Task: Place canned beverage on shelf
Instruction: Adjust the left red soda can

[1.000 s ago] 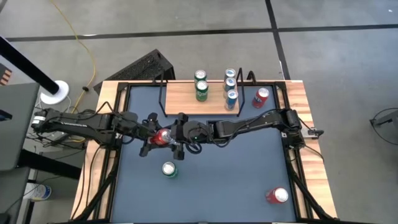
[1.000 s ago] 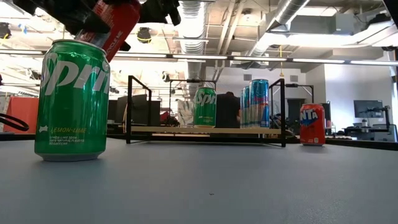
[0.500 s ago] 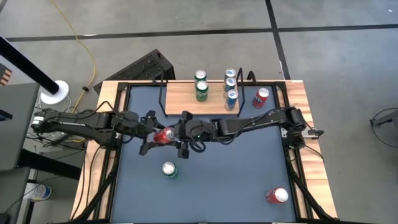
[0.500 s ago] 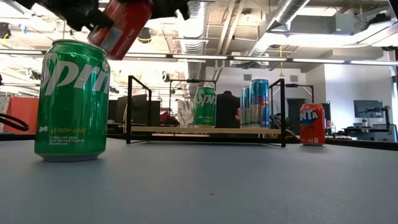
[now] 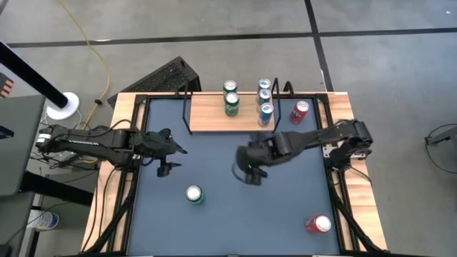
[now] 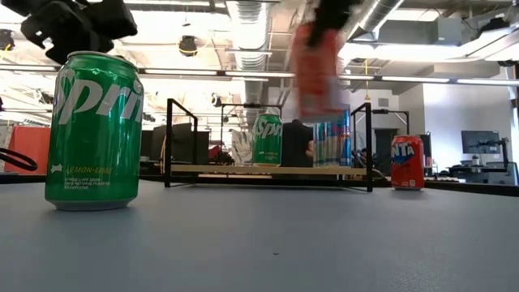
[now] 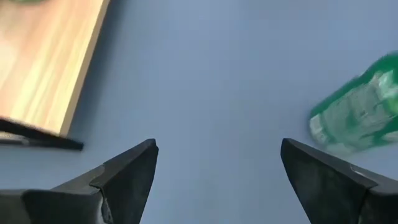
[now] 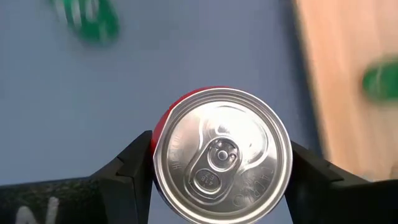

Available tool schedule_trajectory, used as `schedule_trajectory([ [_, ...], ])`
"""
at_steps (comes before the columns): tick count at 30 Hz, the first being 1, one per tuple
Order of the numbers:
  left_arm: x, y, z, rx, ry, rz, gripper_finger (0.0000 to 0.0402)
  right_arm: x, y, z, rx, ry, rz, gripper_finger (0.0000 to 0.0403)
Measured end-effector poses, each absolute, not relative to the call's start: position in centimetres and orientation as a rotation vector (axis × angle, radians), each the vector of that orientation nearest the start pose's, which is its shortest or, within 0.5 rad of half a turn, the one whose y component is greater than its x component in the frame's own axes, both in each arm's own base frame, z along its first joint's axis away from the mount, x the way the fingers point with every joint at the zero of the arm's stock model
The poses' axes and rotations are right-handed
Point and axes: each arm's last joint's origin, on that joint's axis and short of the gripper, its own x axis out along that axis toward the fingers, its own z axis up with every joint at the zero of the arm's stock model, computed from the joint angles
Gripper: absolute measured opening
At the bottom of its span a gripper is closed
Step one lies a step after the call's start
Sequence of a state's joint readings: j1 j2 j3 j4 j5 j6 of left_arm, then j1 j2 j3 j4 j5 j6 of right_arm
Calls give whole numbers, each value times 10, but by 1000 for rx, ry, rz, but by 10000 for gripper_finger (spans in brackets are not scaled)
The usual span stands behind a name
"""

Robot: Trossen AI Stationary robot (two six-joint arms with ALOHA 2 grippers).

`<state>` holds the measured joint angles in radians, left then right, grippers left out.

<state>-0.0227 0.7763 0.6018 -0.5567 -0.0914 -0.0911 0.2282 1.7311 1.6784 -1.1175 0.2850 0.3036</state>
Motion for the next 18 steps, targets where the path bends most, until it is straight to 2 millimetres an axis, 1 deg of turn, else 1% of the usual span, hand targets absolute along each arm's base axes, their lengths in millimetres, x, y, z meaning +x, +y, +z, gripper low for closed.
schedule_trajectory([
  [4, 156, -1, 241, -42, 714, 96, 330, 312, 83, 313, -5, 1103, -272, 249],
  [7, 158, -1, 243, -37, 690, 89, 330, 292, 85, 294, 38, 1114, -298, 249],
  [10, 159, -1, 244, -38, 670, 84, 330, 272, 80, 271, 89, 1118, -336, 250],
  [15, 159, -1, 244, -50, 674, 88, 330, 241, 66, 245, 216, 1123, -452, 250],
  [18, 159, -1, 243, -50, 678, 88, 330, 228, 62, 237, 247, 1131, -487, 250],
])
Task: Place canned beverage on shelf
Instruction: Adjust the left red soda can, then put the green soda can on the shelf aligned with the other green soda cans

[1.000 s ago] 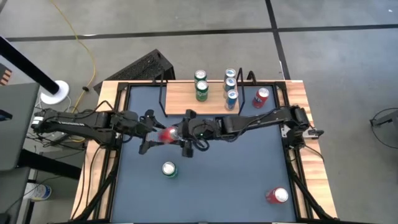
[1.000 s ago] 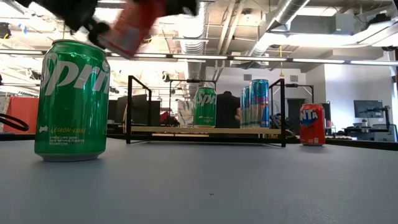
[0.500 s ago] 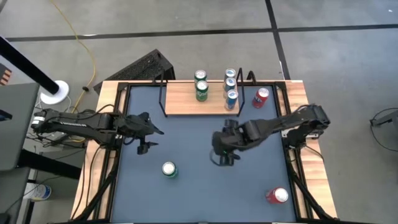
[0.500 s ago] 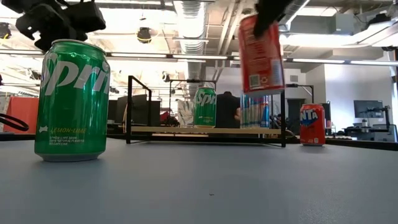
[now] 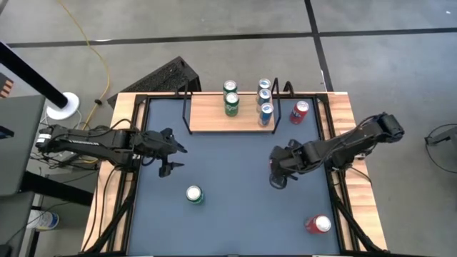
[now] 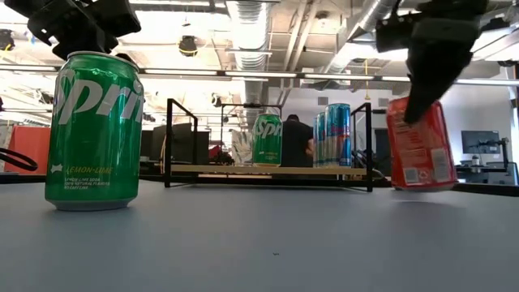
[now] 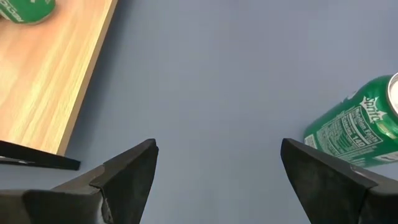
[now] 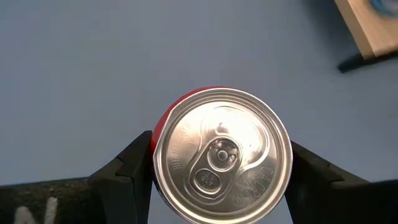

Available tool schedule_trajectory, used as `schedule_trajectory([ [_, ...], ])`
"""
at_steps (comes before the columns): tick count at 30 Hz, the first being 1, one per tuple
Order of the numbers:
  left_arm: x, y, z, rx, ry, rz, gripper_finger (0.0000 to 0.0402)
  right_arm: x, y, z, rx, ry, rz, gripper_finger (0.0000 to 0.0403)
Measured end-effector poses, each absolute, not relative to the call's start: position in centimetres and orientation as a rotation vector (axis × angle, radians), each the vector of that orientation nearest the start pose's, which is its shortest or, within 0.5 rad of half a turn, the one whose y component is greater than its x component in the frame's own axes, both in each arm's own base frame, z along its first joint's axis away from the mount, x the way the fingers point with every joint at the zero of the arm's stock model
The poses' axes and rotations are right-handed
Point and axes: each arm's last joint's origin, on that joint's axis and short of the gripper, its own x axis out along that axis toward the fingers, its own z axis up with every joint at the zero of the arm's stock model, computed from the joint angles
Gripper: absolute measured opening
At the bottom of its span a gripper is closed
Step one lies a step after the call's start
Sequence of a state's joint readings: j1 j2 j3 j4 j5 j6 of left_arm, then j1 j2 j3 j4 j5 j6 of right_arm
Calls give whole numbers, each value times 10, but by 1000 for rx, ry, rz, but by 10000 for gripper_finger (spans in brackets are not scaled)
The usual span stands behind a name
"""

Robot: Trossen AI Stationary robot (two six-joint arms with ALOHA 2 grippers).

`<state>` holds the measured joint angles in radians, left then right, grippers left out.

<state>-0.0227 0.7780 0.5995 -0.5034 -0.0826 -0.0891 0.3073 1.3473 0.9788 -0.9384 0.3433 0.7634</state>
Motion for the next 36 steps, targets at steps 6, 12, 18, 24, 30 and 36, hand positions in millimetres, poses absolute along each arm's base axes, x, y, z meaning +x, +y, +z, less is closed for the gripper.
schedule_trajectory([
  [6, 159, -1, 244, -50, 677, 89, 330, 209, 61, 225, 290, 1137, -525, 250],
  [12, 159, -1, 244, -49, 677, 89, 330, 191, 63, 221, 370, 1098, -580, 250],
  [18, 159, -1, 244, -39, 677, 85, 330, 187, 67, 222, 421, 1067, -632, 267],
  [24, 159, -2, 244, -64, 675, 56, 330, 187, 66, 221, 437, 1059, -649, 335],
  [30, 159, -2, 244, -70, 675, 59, 330, 188, 65, 225, 438, 1071, -629, 393],
  [36, 159, -2, 244, -77, 675, 61, 330, 194, 62, 245, 358, 1058, -580, 372],
])
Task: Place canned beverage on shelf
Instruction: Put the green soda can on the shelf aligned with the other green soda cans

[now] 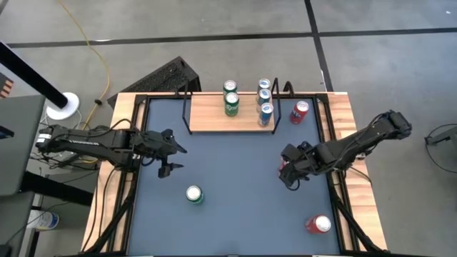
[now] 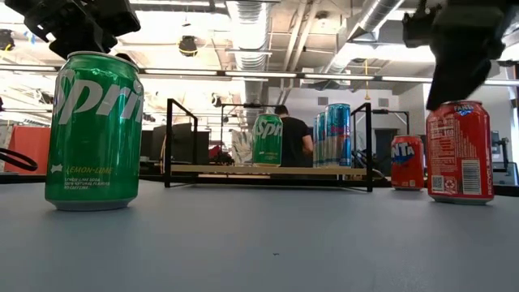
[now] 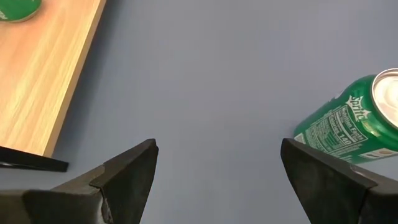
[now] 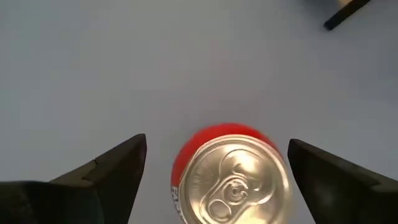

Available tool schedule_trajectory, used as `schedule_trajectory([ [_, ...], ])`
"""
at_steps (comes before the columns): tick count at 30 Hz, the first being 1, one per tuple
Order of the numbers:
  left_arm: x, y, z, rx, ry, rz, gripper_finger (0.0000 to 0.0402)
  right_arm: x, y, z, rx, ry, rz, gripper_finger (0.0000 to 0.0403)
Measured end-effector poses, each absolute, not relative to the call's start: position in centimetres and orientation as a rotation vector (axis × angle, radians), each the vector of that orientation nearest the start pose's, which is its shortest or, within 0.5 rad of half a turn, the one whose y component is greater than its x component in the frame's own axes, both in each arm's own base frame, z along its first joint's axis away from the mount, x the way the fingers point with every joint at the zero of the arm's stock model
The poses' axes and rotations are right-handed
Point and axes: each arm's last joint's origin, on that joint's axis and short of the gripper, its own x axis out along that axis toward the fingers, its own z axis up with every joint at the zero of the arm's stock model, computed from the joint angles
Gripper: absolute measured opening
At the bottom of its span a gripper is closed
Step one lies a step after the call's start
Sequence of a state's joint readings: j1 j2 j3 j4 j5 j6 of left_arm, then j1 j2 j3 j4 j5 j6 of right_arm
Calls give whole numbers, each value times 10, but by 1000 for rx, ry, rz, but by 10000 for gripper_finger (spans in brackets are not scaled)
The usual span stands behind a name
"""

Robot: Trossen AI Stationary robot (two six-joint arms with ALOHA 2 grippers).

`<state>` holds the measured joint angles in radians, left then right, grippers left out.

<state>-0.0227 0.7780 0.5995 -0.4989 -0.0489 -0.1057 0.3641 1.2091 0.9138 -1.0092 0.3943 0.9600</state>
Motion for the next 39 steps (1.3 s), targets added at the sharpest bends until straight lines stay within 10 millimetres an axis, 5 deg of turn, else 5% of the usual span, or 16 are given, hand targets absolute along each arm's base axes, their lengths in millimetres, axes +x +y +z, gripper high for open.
schedule_trajectory([
  [11, 157, -12, 242, -216, 715, -98, 330, 222, 43, 311, 311, 849, -486, 372],
  [19, 151, -47, 242, -216, 730, -180, 330, 262, 80, 335, 209, 485, -144, 372],
  [23, 145, -65, 228, -172, 697, -127, 330, 292, 108, 325, 131, 372, -35, 372],
  [30, 132, -73, 179, -162, 643, 41, 330, 362, 131, 277, 81, 227, -6, 372],
  [39, 119, -65, 142, -201, 688, 137, 330, 440, 162, 242, -18, 345, 19, 372],
])
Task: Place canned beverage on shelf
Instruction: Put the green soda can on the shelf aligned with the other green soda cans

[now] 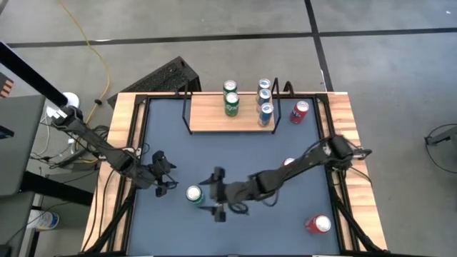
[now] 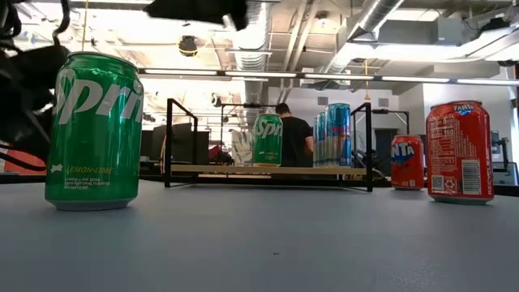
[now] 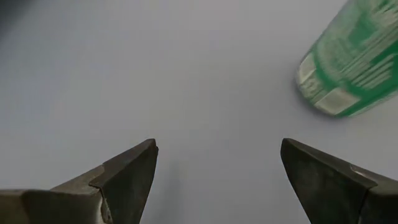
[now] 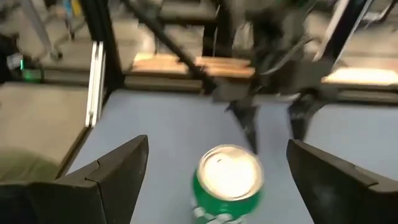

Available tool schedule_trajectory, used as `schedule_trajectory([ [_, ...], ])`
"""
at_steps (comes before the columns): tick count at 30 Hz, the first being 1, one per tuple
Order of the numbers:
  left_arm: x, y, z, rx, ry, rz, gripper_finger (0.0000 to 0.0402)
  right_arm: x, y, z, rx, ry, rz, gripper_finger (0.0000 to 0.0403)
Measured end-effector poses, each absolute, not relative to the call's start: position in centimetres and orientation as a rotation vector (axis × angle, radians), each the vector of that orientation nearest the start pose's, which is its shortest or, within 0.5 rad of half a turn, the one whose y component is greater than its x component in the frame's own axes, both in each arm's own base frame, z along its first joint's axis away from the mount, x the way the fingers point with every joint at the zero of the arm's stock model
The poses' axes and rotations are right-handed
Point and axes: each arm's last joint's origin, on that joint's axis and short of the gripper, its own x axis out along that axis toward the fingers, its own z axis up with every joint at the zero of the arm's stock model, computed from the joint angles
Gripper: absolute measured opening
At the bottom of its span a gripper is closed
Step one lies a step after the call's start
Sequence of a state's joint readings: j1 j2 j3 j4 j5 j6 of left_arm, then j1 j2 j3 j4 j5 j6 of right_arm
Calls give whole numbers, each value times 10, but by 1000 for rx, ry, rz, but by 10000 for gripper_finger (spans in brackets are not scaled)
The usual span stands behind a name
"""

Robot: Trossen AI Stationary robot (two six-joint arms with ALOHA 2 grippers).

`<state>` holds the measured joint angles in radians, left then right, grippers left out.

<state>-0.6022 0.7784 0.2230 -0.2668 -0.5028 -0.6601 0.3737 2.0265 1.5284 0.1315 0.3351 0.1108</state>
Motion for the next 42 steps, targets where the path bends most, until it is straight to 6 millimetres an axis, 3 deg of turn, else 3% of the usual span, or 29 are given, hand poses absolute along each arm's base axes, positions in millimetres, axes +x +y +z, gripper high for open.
schedule_trajectory([
  [9, 119, -65, 140, -185, 680, 116, 330, 473, 164, 241, -20, 430, 8, 372],
  [20, 121, -67, 142, -173, 667, 88, 330, 476, 152, 228, 7, 456, -34, 373],
  [26, 121, -67, 142, -173, 667, 88, 330, 485, 154, 203, 11, 467, -27, 373],
  [29, 121, -67, 142, -175, 669, 84, 330, 486, 152, 199, 10, 477, -53, 373],
  [35, 121, -67, 142, -176, 670, 84, 330, 495, 153, 165, 14, 491, -65, 373],
  [42, 121, -67, 142, -182, 670, 86, 330, 495, 153, 168, 21, 480, -70, 354],
])
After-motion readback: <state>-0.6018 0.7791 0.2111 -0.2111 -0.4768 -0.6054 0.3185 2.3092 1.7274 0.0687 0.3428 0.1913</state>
